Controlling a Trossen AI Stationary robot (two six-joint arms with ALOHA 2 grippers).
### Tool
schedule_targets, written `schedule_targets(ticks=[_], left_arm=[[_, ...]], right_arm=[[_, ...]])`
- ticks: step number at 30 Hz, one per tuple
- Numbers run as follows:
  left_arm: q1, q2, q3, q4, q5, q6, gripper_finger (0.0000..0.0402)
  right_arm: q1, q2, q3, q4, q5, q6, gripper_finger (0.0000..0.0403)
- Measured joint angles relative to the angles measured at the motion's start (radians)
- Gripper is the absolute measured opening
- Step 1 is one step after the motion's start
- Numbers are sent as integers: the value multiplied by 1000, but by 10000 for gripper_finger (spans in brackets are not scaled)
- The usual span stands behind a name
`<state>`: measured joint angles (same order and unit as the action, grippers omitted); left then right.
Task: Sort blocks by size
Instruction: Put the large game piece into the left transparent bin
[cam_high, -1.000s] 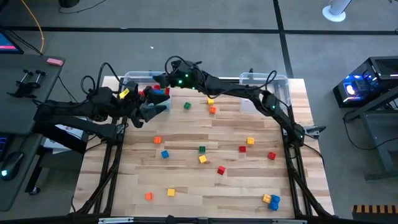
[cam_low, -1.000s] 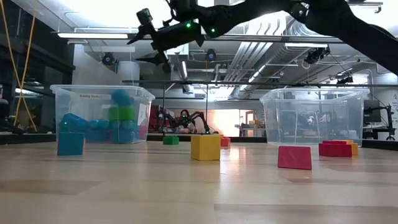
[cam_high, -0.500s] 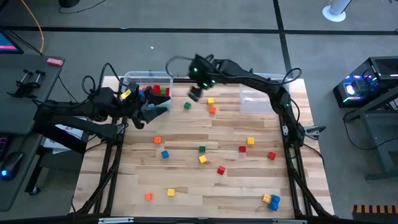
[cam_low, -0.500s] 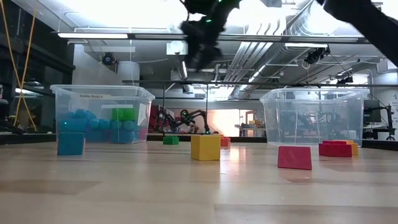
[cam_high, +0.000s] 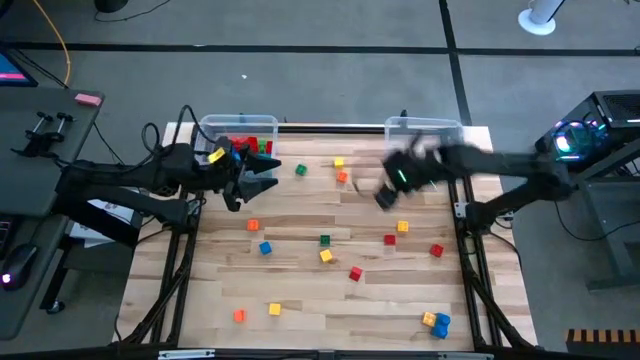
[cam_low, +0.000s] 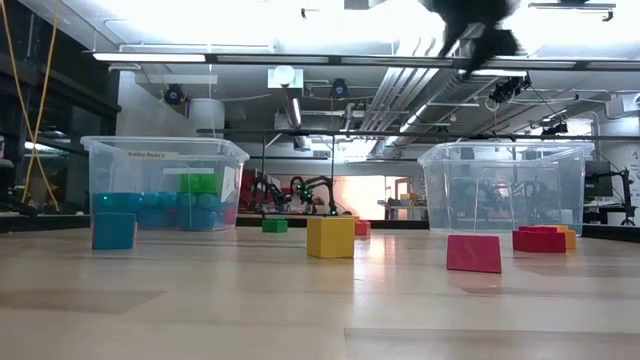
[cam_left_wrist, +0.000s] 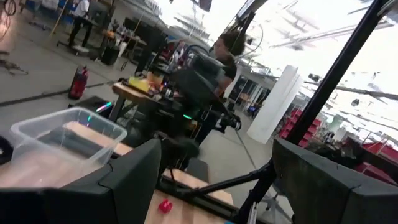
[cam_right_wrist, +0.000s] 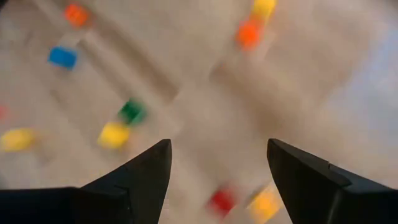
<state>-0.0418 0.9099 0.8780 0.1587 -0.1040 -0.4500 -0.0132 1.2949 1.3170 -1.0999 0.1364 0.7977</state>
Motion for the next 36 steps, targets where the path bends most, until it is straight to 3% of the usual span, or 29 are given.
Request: schedule_targets(ticks=[5,9,13,18,36], left_arm=[[9,47,0,-6,1,-1,296],[26,93,0,-5,19,-10,296],[47,138,0,-4,64,-44,296],[61,175,0,-4,76,-65,296],[63,190,0,-5,95,-91,296]], right_arm=[[380,-170,-285,61,-174,667,261],[680,-175,-404,218,-322,1107,261],[887,-139,-468,415,-353,1452,261],[979,-46,-474,457,-416,1517,261],[951,156,-475,491,-507,1524,261]])
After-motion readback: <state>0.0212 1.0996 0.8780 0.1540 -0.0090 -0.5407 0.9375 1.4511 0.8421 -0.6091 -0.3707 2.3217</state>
